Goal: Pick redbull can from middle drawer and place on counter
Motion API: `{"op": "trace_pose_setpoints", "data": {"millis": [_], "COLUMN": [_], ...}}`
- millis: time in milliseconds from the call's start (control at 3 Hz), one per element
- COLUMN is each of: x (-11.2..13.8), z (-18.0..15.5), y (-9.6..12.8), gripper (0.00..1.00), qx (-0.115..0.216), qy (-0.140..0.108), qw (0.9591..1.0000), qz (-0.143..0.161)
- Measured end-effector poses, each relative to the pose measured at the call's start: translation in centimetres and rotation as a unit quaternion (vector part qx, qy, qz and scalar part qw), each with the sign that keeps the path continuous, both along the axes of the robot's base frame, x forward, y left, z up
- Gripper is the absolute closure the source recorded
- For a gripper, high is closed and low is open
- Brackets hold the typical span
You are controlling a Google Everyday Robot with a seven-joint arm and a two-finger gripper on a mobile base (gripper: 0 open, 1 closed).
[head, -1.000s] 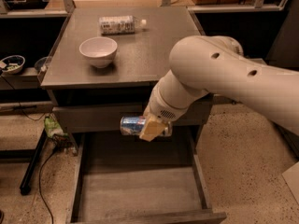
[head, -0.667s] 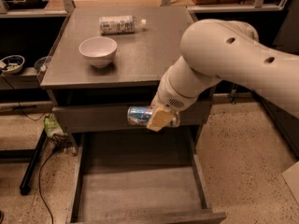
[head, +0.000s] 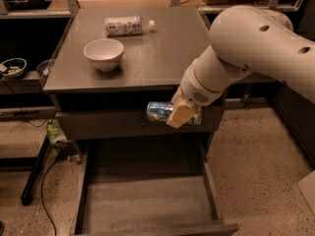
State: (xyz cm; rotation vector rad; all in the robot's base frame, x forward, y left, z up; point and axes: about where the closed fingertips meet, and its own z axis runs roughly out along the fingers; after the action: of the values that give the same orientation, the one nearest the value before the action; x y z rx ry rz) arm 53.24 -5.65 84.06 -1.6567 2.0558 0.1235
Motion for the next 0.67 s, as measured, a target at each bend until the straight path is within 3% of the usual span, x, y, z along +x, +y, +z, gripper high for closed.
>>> {"op": "trace_pose_setpoints", "data": {"millis": [667], "x": [4.4], "z": [2.5], "y": [0.1], "gripper": [1.00], "qx": [0.013], "qy": [-0.031], "qw": [0.9994], "qz": [0.008]}}
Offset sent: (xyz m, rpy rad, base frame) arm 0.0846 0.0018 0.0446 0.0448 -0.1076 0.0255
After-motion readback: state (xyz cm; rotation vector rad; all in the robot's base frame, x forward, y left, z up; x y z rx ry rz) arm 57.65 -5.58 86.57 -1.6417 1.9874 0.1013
